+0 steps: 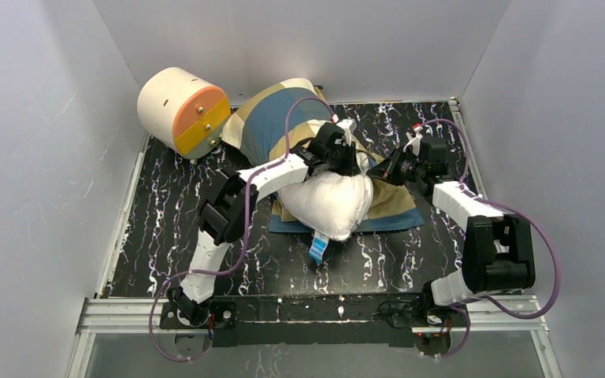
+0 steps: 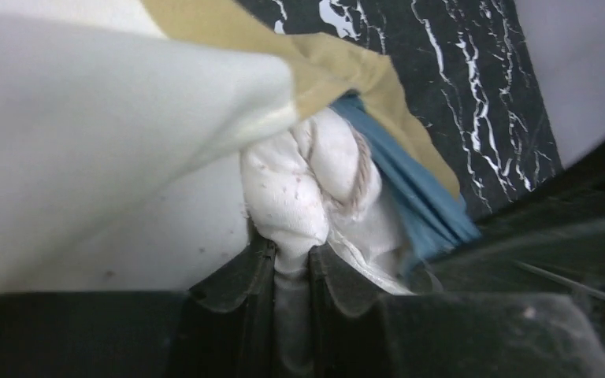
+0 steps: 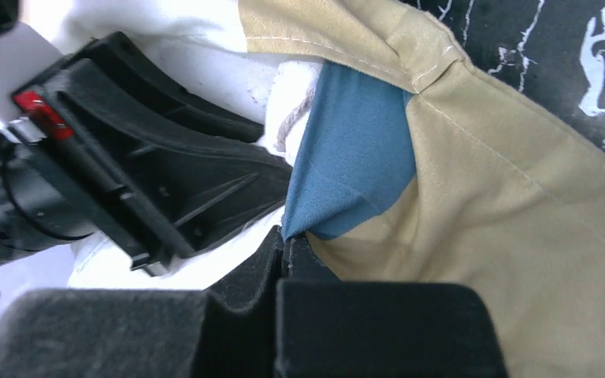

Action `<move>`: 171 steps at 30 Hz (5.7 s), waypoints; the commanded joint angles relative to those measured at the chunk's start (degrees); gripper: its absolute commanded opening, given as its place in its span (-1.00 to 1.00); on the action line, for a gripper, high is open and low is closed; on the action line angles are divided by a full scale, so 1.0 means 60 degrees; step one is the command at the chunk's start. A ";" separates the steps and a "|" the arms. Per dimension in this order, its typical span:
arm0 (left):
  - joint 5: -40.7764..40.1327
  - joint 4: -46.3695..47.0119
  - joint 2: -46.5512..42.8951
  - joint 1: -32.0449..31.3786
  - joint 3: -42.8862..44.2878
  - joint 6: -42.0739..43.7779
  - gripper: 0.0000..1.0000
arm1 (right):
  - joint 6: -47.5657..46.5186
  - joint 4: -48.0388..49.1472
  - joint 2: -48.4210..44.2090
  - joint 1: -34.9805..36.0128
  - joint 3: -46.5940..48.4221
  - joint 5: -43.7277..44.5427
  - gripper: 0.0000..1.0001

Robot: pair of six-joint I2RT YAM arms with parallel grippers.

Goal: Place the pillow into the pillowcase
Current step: Stuff the pillow into the pillowcase.

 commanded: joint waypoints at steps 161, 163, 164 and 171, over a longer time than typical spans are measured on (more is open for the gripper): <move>-0.2666 0.0437 -0.0772 0.1177 0.1379 0.1825 -1.00 | 0.5123 0.5317 0.3111 -0.0242 -0.0563 0.0958 -0.49; -0.2643 0.0441 -0.0763 0.1222 0.1379 0.1823 -1.00 | 0.5199 0.5282 0.3376 -0.0163 -0.0220 0.0987 -0.43; -0.2609 0.0452 -0.0747 0.1252 0.1390 0.1803 -1.00 | 0.5242 0.5239 0.3470 -0.0096 -0.0107 0.1117 -0.41; -0.2492 0.0392 -0.0510 0.1308 0.1599 0.1677 -1.00 | 0.5682 0.5201 0.4739 0.0248 0.1148 0.1411 -0.36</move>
